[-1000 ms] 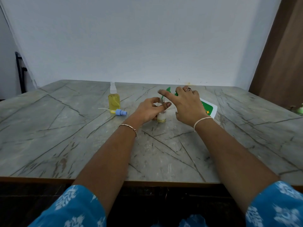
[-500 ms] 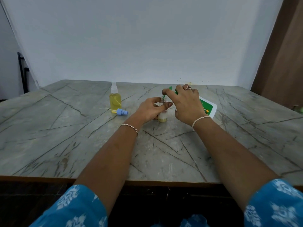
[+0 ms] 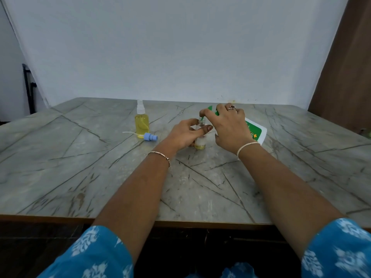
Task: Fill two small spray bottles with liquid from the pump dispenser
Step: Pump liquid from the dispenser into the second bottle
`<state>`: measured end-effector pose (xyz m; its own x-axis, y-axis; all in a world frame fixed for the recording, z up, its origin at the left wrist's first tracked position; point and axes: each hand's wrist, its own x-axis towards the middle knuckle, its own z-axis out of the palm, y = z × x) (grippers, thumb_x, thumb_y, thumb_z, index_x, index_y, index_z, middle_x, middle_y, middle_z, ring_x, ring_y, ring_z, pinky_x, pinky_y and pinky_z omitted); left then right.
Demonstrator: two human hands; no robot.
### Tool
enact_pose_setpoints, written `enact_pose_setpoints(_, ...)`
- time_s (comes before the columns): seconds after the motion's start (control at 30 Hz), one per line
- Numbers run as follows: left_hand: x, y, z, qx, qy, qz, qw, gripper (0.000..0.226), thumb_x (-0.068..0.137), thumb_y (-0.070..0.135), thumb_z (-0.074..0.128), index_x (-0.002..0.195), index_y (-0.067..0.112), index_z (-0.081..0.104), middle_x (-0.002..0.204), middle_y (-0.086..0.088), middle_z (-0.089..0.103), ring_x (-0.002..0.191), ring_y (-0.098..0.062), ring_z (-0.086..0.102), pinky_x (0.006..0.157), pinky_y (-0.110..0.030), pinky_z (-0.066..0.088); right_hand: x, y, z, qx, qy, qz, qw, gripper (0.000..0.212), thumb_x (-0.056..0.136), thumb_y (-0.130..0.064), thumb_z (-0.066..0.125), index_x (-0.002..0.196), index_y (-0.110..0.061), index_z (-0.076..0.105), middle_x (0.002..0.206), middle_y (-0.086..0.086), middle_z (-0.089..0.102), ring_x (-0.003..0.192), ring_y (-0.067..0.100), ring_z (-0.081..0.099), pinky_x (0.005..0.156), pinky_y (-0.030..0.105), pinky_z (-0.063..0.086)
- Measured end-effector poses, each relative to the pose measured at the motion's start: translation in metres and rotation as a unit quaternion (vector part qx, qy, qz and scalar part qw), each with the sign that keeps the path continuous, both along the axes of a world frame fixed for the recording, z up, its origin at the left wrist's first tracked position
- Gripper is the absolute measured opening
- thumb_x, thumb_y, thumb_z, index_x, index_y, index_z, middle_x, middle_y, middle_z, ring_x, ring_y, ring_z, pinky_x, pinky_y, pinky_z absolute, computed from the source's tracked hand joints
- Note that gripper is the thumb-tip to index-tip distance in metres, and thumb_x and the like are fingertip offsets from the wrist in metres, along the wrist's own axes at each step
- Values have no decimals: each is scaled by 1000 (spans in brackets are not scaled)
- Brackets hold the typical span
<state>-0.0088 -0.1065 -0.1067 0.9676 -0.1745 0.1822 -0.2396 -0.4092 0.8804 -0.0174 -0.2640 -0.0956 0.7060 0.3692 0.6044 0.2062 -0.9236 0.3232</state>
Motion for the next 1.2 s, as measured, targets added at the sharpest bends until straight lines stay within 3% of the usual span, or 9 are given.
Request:
enact_pose_setpoints(0.07,2,1,-1,5,2,0,1000,48,78,55,69,115,29,55,106,-8,71,103,-22,65,90,-45,54,0,2,0,2,-4,-1,1000,69,69,-11,68,125,-32,34,111,10,54,104,33,51,82,47,45)
enact_pose_setpoints(0.13,3,2,-2,5,1,-3,1000,43,73,60,69,105,35,54,103,-7,72,102,-21,65,90,-45,54,0,3,0,2,-8,-1,1000,70,69,-11,68,125,-32,33,111,10,54,105,33,51,82,47,45)
enact_pose_setpoints(0.27,1,1,-1,4,0,4,1000,72,75,61,68,133,21,49,115,-9,66,106,-23,63,92,-44,54,-1,0,-2,-4,-8,-1,1000,80,69,-9,69,131,-37,27,111,10,53,106,33,50,84,48,44)
enact_pose_setpoints(0.33,0,1,0,5,0,9,1000,75,78,58,67,137,18,45,119,-10,63,108,-23,62,92,-43,54,-1,-4,-2,-14,-12,-3,1000,87,69,-10,69,136,-39,22,109,11,53,104,33,50,83,47,44)
enact_pose_setpoints(0.43,-1,0,0,10,1,8,1000,74,79,56,67,138,18,45,122,-11,61,110,-24,60,93,-43,53,-2,-7,-3,-22,-15,-7,1000,90,70,-12,69,139,-41,20,107,11,53,102,33,51,81,47,44)
enact_pose_setpoints(0.77,0,1,-1,5,2,6,1000,79,78,56,67,141,14,41,124,-13,61,111,-26,61,93,-45,53,-1,4,-2,13,-15,-2,1000,70,69,-8,69,126,-32,35,113,10,54,108,34,49,86,49,42)
enact_pose_setpoints(1.07,2,1,-2,1,4,8,1000,78,79,55,67,141,16,41,126,-12,59,113,-26,59,94,-43,52,0,-7,-4,-13,-15,-1,1000,90,71,-11,70,140,-40,20,109,11,53,105,33,50,84,47,43)
enact_pose_setpoints(1.2,2,1,-1,4,9,9,1000,84,75,61,68,141,18,41,125,-11,60,111,-25,60,93,-44,53,-1,-8,-3,0,-3,10,1000,85,72,-12,69,138,-39,23,111,10,53,108,32,49,86,48,43)
